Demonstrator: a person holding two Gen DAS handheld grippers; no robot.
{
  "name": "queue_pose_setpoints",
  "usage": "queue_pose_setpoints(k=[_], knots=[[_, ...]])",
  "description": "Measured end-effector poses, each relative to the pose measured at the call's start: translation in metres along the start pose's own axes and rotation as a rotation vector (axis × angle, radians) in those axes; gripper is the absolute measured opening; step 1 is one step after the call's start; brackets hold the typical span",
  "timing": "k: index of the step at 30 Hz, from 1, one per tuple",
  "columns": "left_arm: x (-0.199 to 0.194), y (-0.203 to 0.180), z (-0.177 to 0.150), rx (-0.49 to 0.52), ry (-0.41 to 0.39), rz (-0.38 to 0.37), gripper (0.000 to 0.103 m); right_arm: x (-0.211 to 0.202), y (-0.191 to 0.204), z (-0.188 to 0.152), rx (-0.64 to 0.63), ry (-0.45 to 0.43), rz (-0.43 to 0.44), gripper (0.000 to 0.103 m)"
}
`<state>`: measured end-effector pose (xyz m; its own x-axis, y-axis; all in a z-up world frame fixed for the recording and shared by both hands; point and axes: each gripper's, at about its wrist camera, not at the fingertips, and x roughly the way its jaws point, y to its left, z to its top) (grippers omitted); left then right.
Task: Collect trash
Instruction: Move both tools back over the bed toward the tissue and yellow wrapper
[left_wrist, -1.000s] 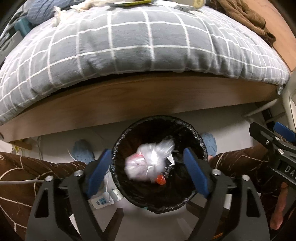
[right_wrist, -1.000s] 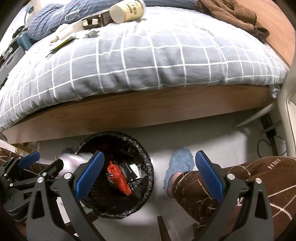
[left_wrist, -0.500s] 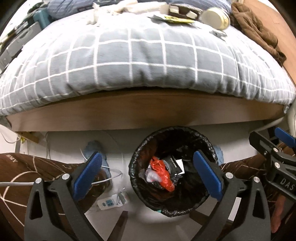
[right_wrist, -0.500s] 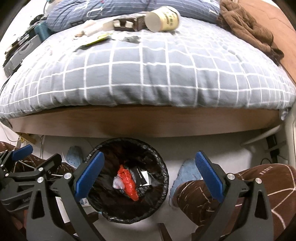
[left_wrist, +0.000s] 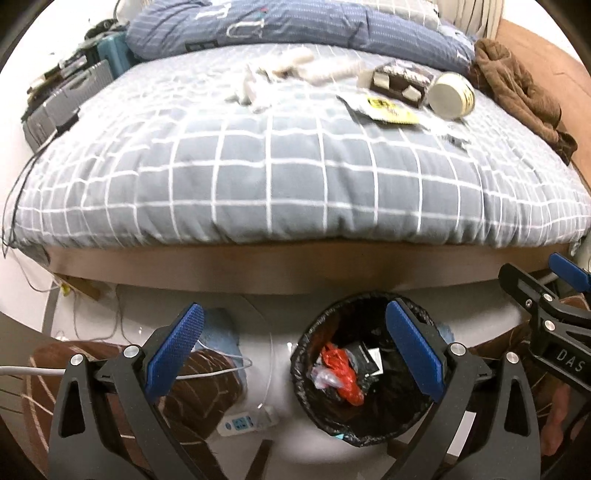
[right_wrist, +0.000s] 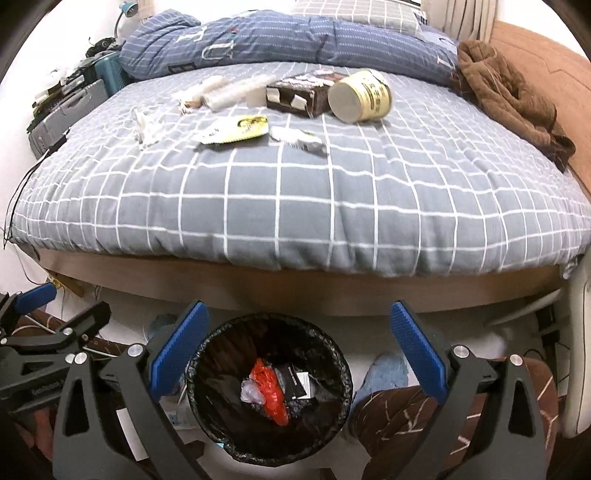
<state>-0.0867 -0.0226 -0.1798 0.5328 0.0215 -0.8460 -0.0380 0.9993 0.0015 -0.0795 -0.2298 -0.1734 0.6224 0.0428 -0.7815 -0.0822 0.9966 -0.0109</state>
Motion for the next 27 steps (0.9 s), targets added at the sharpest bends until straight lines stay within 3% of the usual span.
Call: queue_pose_setpoints(k=[16, 27], knots=[[-0.011, 0.022, 0.047, -0.022, -0.054, 0.019, 0.097, -0.006, -0.002, 0.045, -0.017, -0.038, 0.004, 0.095], [-0.002, 0.042, 0.101, -0.047, -0.082, 0.038, 0.097, 0.01, 0.009, 0.085, -0.042, -0.041, 0.025, 0.095]])
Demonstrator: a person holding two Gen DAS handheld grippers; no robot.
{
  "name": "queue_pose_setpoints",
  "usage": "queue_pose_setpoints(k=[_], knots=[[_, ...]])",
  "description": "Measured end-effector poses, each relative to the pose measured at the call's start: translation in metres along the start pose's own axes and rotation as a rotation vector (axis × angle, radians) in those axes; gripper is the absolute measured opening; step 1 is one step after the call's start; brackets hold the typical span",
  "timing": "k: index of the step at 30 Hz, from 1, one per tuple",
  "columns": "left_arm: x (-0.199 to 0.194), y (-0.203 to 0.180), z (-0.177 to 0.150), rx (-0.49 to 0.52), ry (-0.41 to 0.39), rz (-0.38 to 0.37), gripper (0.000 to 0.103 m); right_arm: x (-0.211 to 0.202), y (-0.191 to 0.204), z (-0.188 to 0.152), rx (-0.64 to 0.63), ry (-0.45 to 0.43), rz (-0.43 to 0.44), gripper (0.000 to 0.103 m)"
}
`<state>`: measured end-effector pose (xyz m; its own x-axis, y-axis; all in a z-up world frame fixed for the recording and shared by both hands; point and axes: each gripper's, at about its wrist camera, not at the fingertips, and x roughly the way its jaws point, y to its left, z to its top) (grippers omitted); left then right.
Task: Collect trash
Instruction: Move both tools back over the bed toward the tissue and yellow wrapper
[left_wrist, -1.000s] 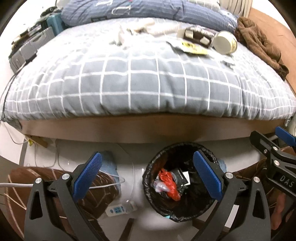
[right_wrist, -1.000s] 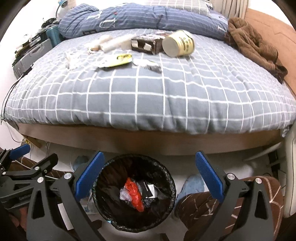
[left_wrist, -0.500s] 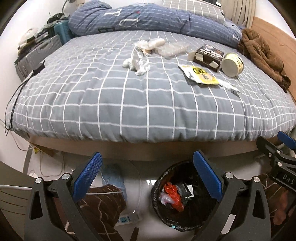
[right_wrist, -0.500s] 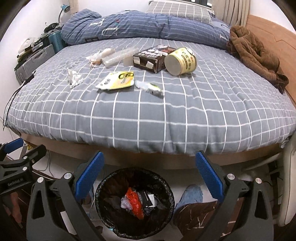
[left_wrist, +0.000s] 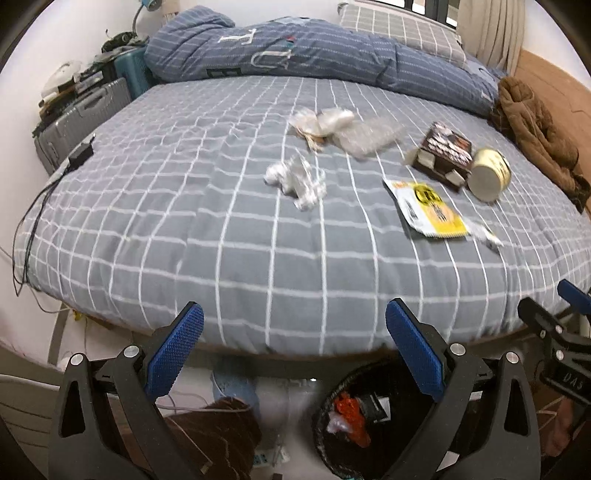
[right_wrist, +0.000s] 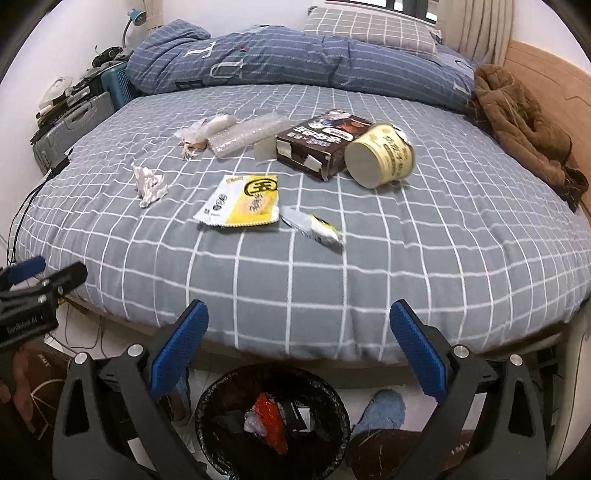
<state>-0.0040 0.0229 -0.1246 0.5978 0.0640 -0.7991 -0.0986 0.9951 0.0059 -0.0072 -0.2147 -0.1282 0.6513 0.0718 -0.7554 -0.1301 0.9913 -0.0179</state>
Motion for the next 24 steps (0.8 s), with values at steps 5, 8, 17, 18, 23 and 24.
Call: queue_pose_setpoints(k=[5, 8, 17, 18, 23, 24], knots=[[0.009, 0.007, 0.023, -0.005, -0.016, 0.013, 0.097, 0.013, 0.007, 0.017, -0.007, 0.003, 0.01, 0.095], [0.017, 0.01, 0.035, -0.003, -0.02, 0.021, 0.097, 0.022, 0.012, 0.027, -0.01, 0.005, 0.018, 0.095], [0.049, 0.013, 0.069, 0.002, -0.023, 0.023, 0.097, 0.05, 0.029, 0.061, -0.012, 0.012, 0.047, 0.095], [0.053, 0.013, 0.072, 0.003, -0.021, 0.023, 0.097, 0.054, 0.03, 0.065, -0.007, 0.013, 0.053, 0.095], [0.078, 0.013, 0.088, 0.017, -0.008, 0.03, 0.096, 0.075, 0.037, 0.08, 0.005, 0.027, 0.065, 0.095], [0.082, 0.013, 0.089, 0.019, -0.007, 0.032, 0.096, 0.08, 0.039, 0.082, 0.005, 0.031, 0.066, 0.095]])
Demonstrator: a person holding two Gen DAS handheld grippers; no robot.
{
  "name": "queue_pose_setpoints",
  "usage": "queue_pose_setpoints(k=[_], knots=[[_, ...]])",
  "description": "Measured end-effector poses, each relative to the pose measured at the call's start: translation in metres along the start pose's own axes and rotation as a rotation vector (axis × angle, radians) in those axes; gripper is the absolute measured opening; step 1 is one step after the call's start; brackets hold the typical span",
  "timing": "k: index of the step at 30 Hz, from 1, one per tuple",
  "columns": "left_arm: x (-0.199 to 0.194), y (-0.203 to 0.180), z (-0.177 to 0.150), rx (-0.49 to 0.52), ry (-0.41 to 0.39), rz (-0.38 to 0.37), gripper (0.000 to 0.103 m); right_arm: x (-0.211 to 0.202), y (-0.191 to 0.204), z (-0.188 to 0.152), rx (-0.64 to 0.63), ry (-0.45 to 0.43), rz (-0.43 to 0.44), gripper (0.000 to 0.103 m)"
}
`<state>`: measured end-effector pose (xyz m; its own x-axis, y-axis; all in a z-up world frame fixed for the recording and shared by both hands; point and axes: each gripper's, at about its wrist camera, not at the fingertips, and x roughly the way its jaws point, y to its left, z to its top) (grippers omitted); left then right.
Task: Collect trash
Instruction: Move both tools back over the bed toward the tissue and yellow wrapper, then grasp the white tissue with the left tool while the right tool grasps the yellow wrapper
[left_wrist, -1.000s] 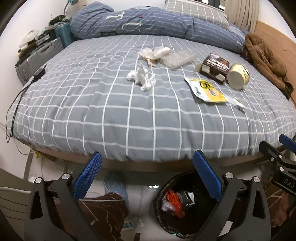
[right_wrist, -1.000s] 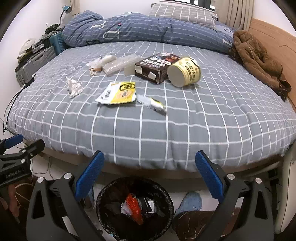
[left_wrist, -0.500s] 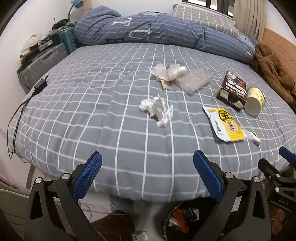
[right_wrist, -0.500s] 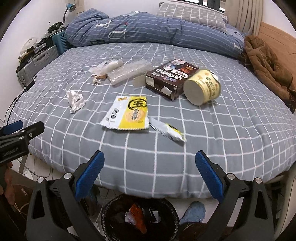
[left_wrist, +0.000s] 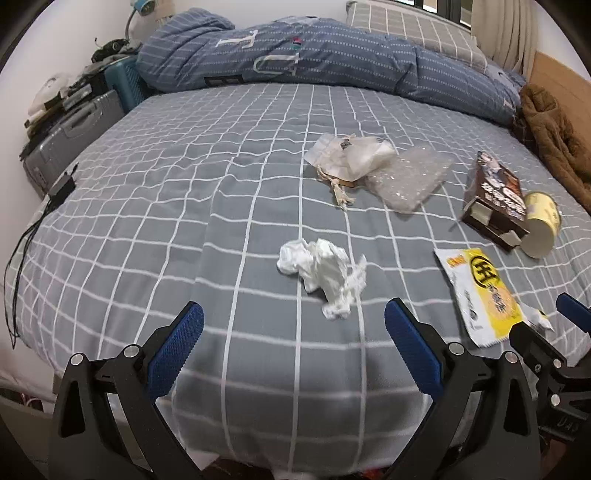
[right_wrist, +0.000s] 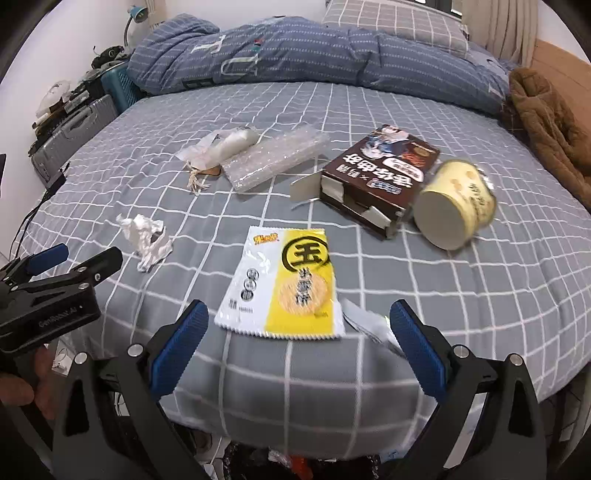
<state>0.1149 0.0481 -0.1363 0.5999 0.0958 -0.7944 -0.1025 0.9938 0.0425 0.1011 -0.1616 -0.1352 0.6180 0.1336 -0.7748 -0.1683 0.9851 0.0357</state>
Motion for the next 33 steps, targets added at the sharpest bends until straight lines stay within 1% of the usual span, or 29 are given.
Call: queue_pose_setpoints(k=[9, 11, 17, 19, 22, 27, 29, 31, 32, 33], knots=[[0.035, 0.0, 0.016, 0.007, 0.02, -0.001, 0.096, 0.044, 0.006, 0.014, 0.017, 0.053, 0.006, 0.095], [0.041, -0.001, 0.019, 0.008, 0.025, -0.004, 0.094, 0.051, 0.006, 0.017, 0.025, 0.06, 0.007, 0.095], [0.053, -0.006, 0.021, 0.017, 0.035, -0.01, 0.087, 0.067, 0.005, 0.02, 0.054, 0.09, 0.024, 0.087], [0.056, -0.007, 0.022, 0.02, 0.039, -0.011, 0.084, 0.069, 0.005, 0.02, 0.053, 0.091, 0.026, 0.081], [0.06, -0.008, 0.022, 0.022, 0.053, -0.022, 0.078, 0.07, 0.005, 0.02, 0.052, 0.097, 0.031, 0.075], [0.064, -0.008, 0.02, 0.015, 0.077, -0.033, 0.058, 0.07, 0.007, 0.019, 0.037, 0.098, 0.033, 0.068], [0.065, -0.009, 0.02, 0.018, 0.081, -0.031, 0.047, 0.07, 0.009, 0.018, 0.022, 0.098, 0.029, 0.065], [0.065, -0.009, 0.019, 0.019, 0.082, -0.029, 0.04, 0.069, 0.01, 0.017, 0.014, 0.096, 0.025, 0.061], [0.065, -0.009, 0.019, 0.019, 0.083, -0.028, 0.035, 0.069, 0.01, 0.017, 0.01, 0.096, 0.022, 0.057], [0.065, -0.009, 0.019, 0.019, 0.084, -0.028, 0.032, 0.069, 0.01, 0.017, 0.004, 0.097, 0.018, 0.054]])
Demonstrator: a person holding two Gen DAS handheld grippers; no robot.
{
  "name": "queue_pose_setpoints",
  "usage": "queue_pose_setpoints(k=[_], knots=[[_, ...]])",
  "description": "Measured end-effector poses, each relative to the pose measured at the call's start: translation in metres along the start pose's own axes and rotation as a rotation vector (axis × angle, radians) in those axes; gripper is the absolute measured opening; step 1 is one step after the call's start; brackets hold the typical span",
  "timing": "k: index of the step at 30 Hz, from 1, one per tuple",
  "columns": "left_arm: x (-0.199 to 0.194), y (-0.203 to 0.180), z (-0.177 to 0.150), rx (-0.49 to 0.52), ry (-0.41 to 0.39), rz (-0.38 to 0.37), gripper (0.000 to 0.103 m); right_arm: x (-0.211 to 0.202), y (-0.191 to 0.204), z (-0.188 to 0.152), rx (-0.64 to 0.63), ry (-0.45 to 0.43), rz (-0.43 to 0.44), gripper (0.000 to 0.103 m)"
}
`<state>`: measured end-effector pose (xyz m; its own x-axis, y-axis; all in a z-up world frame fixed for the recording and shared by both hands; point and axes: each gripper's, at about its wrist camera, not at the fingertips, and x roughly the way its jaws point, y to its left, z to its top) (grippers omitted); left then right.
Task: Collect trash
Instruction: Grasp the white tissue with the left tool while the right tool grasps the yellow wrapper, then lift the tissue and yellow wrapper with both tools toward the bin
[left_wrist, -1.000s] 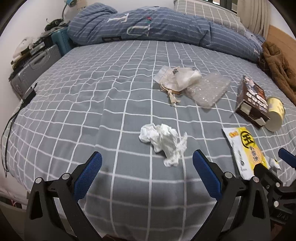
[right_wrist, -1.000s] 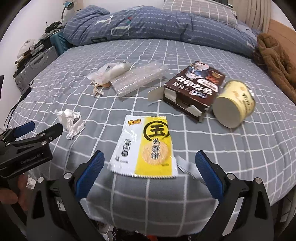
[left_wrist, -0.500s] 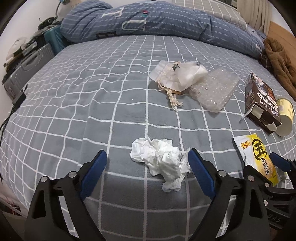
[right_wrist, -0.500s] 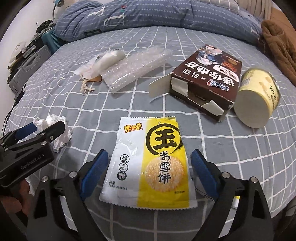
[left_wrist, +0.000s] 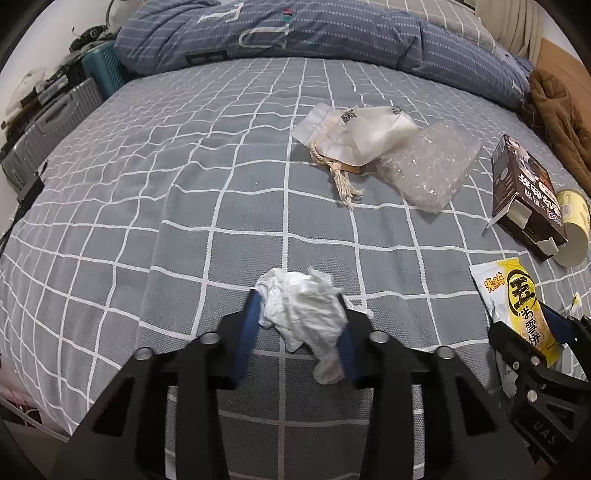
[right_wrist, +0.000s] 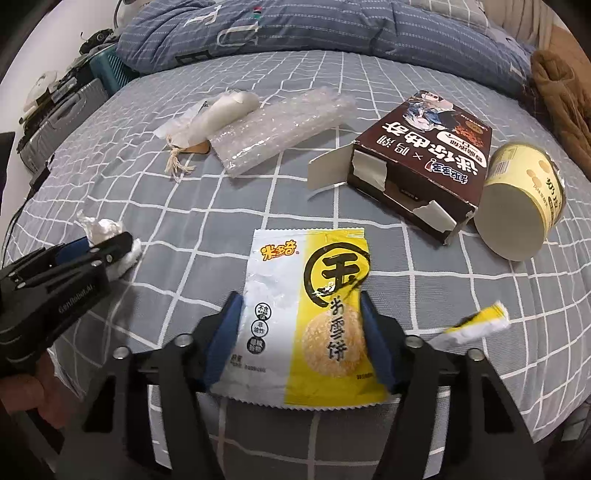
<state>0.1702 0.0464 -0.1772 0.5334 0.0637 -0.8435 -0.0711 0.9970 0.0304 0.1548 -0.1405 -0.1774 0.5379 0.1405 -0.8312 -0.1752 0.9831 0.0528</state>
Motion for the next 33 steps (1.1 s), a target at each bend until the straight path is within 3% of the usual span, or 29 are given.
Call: queue_pose_setpoints(k=[3, 6, 33], knots=[[0.001, 0.001, -0.001, -0.002, 0.002, 0.004, 0.024, 0.0, -0.001, 0.001, -0.006, 0.006, 0.013, 0.036], [0.0, 0.003, -0.002, -0.006, 0.001, -0.003, 0.021, 0.001, -0.001, 0.001, -0.005, 0.013, 0.02, 0.032], [-0.057, -0.008, -0.021, -0.021, -0.047, -0.06, 0.019, -0.043, -0.008, -0.015, -0.012, -0.043, 0.029, 0.03]])
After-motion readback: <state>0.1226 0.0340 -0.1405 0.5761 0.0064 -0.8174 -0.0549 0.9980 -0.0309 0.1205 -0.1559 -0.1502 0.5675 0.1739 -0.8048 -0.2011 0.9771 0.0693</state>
